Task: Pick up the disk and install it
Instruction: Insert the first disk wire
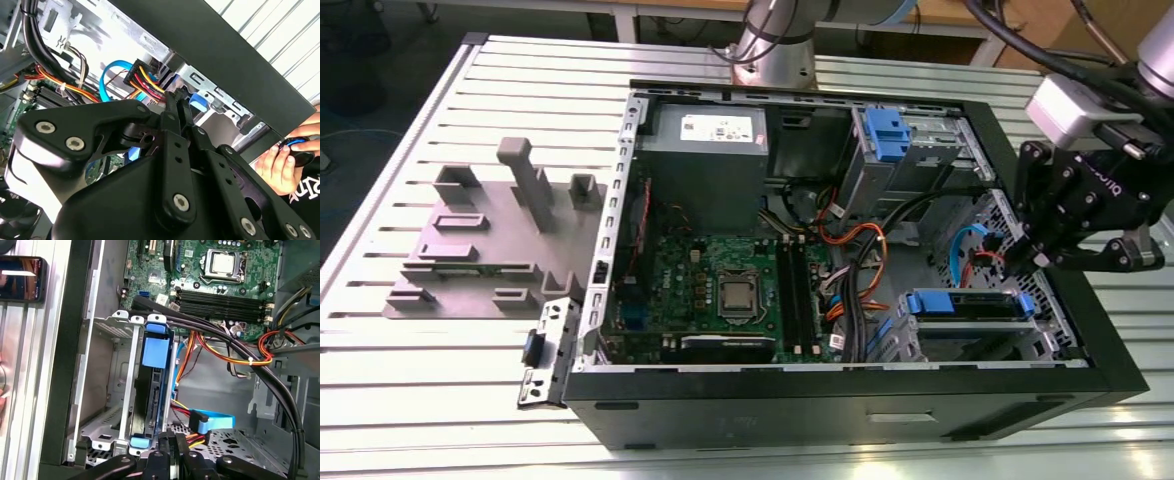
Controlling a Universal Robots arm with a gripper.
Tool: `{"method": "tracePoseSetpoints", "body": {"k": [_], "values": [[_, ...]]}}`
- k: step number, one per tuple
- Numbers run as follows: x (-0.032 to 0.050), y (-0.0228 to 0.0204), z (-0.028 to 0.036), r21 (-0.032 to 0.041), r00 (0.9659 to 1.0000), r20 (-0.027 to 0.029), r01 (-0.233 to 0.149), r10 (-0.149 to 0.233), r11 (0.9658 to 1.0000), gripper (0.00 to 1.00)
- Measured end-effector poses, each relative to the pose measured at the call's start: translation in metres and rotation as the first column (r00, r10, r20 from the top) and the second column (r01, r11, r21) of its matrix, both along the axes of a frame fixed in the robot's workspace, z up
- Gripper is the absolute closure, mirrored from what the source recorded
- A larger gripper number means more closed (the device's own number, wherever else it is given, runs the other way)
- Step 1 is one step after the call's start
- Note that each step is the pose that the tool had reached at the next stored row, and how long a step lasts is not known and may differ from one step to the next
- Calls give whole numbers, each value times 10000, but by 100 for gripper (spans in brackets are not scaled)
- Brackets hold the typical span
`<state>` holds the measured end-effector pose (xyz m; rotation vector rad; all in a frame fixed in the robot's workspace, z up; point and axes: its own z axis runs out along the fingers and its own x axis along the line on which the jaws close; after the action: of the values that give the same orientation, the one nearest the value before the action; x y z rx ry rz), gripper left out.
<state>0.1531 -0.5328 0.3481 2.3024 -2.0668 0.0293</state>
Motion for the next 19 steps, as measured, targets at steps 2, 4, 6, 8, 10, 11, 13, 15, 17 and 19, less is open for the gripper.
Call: {"method": "tracePoseSetpoints", "body": {"k": [2,4,6,8,10,11,13,15,17,19], "values": [[-28,-3,-3,0,9999,123,-3,3,10000,83],[-59,-6,-5,0,9997,264,-4,4,10000,83],[-92,-13,-7,1,9993,381,-3,3,10000,83],[-110,-32,-10,-2,9991,421,-3,3,10000,83],[-128,-57,-15,0,9990,456,-4,4,10000,83],[-142,-68,-17,3,9988,487,-4,4,10000,83],[-174,-87,-19,6,9984,569,-4,4,10000,83],[-204,-96,-28,6,9975,705,-4,3,10000,83],[-227,-99,-38,6,9963,858,-3,3,10000,83],[-249,-100,-45,6,9955,951,5,-6,10000,83]]}}
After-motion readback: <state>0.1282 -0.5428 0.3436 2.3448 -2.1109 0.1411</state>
